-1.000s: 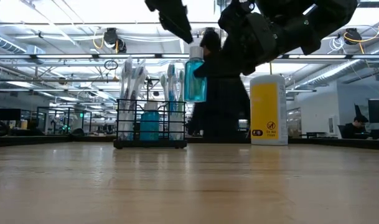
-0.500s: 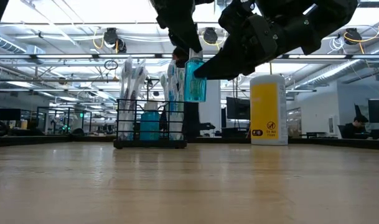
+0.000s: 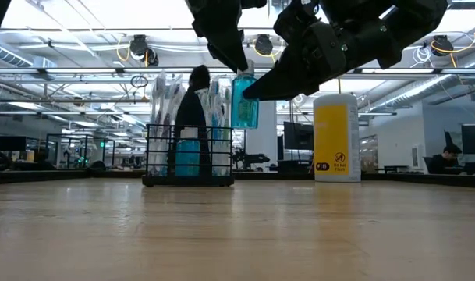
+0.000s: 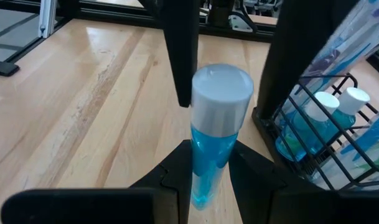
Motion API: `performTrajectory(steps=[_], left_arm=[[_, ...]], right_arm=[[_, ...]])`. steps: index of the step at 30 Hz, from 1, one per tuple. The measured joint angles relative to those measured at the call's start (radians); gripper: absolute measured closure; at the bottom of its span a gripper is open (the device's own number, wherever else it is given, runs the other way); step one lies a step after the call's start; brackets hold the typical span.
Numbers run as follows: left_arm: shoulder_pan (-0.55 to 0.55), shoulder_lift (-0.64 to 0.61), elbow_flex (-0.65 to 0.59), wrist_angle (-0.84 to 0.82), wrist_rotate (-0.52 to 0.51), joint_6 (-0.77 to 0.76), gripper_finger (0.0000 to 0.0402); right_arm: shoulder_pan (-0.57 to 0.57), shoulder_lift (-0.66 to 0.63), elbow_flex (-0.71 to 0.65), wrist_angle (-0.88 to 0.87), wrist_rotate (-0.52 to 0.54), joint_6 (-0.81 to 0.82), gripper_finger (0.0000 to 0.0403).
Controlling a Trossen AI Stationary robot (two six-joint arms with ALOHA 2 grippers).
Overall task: Pick & Place toothbrushing station
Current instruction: Put the blue mouthwash into the black mesh organizer
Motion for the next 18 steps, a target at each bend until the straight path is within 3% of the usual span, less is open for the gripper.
performTrajectory(steps=[12, 18], left_arm=[[0.0, 0.0, 0.0, -0.004, -0.003, -0.01, 0.0317], [0.0, 0.0, 0.0, -0.004, -0.003, -0.012, 0.0302]], right_arm=[[0.0, 0.0, -0.001, 0.0, 0.002, 0.0, 0.0319], [0.0, 0.0, -0.001, 0.002, 0.001, -0.004, 0.0307]])
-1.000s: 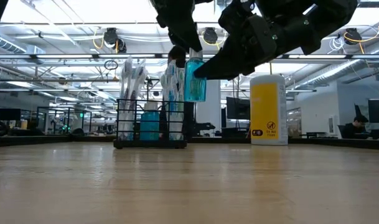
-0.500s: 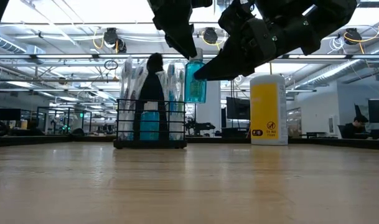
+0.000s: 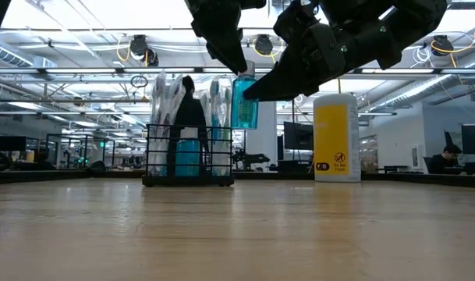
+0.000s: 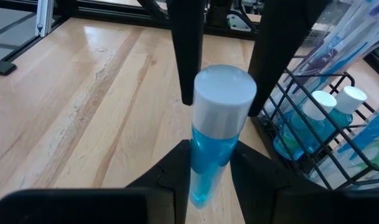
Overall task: Pick & Place toothbrushing station
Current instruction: Put the blue mouthwash into the black mesh organizer
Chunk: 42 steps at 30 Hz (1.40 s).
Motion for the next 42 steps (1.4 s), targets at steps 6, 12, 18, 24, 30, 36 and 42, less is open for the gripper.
performTrajectory(steps=[6, 12, 18, 24, 30, 36, 42], left_arm=[[-0.001, 0.0, 0.0, 0.004, 0.005, -0.015, 0.0295], [-0.004, 0.0, -0.003, 0.04, 0.007, -0.011, 0.0294], [-0.004, 0.0, -0.003, 0.044, 0.0, -0.014, 0.0293], [-0.005, 0.0, -0.001, 0.018, -0.001, -0.025, 0.0293], [-0.009, 0.0, 0.0, -0.04, -0.001, -0.048, 0.0293], [-0.021, -0.001, 0.001, -0.076, -0.007, -0.053, 0.0293], [-0.037, -0.001, 0.001, -0.142, -0.032, -0.076, 0.0293]], right_arm=[[0.0, 0.0, 0.0, 0.002, 0.001, -0.001, 0.0302], [0.001, -0.001, 0.0, 0.002, 0.003, -0.001, 0.0318], [0.001, -0.001, 0.0, 0.002, 0.005, -0.002, 0.0315], [0.001, -0.001, 0.0, 0.002, 0.004, -0.013, 0.0315], [0.0, 0.0, 0.0, -0.002, 0.004, -0.019, 0.0314], [0.0, 0.0, 0.0, -0.003, 0.002, -0.019, 0.0314], [0.001, 0.0, 0.0, -0.02, 0.0, -0.019, 0.0314]])
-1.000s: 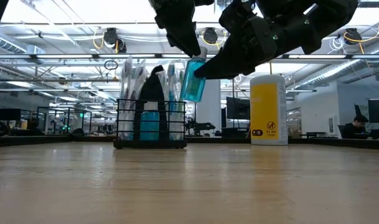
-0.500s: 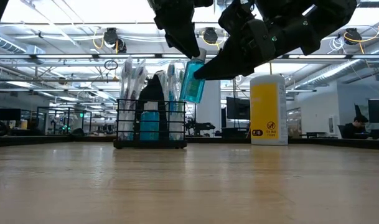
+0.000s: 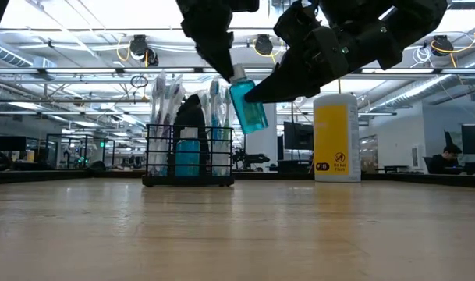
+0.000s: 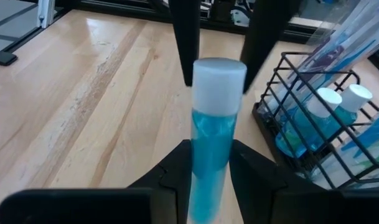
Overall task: Pick & Place toothbrushing station
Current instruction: Put the blue mouthwash into the black mesh organizer
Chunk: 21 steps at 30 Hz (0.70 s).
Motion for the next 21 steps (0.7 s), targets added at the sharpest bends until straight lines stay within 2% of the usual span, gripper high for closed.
performTrajectory(steps=[5, 9, 13, 21], left_arm=[[-0.001, 0.0, -0.003, -0.062, -0.048, -0.02, 0.0294], [-0.001, 0.0, -0.003, -0.04, -0.073, -0.022, 0.0294], [-0.001, 0.0, -0.002, -0.007, -0.074, -0.005, 0.0294], [-0.009, 0.0, -0.002, -0.041, -0.054, 0.04, 0.0292]], right_arm=[[0.0, 0.0, 0.0, 0.004, 0.0, -0.001, 0.0314], [0.0, 0.0, 0.0, 0.013, 0.0, -0.001, 0.0314], [0.0, 0.0, 0.0, 0.01, 0.001, -0.004, 0.0314], [0.0, 0.0, 0.0, 0.01, 0.001, -0.004, 0.0314]])
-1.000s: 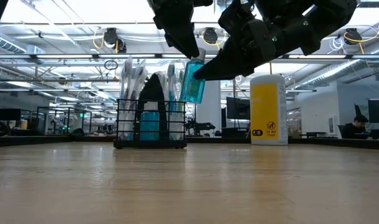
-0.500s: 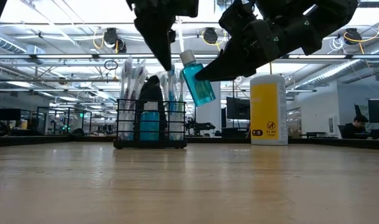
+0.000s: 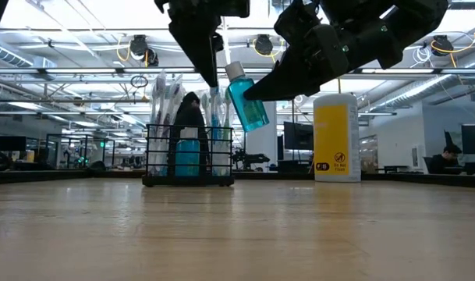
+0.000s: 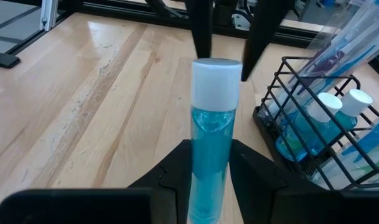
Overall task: Pick & Place toothbrushing station
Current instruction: Put the blue mouthwash into the black mesh organizer
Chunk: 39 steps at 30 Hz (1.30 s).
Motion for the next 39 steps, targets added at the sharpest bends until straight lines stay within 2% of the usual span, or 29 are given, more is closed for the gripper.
performTrajectory(steps=[7, 17, 22, 28, 39], left_arm=[[0.001, 0.0, 0.0, 0.003, 0.003, 0.052, 0.0284], [-0.007, 0.0, 0.0, 0.055, 0.006, 0.115, 0.0175], [-0.026, 0.0, 0.0, 0.099, 0.009, 0.133, 0.0149], [-0.029, 0.0, 0.001, 0.123, 0.01, 0.118, 0.016], [0.0, 0.0, 0.001, 0.146, 0.01, -0.029, 0.0238]], right_arm=[[0.0, 0.0, 0.0, 0.0, 0.0, 0.0, 0.0314], [0.0, 0.0, 0.0, 0.0, 0.0, -0.004, 0.0314], [0.0, 0.0, 0.0, 0.0, 0.0, -0.012, 0.0314], [0.0, 0.0, 0.0, 0.0, 0.001, -0.023, 0.0314], [0.0, 0.0, 0.001, 0.055, 0.001, -0.026, 0.0314]])
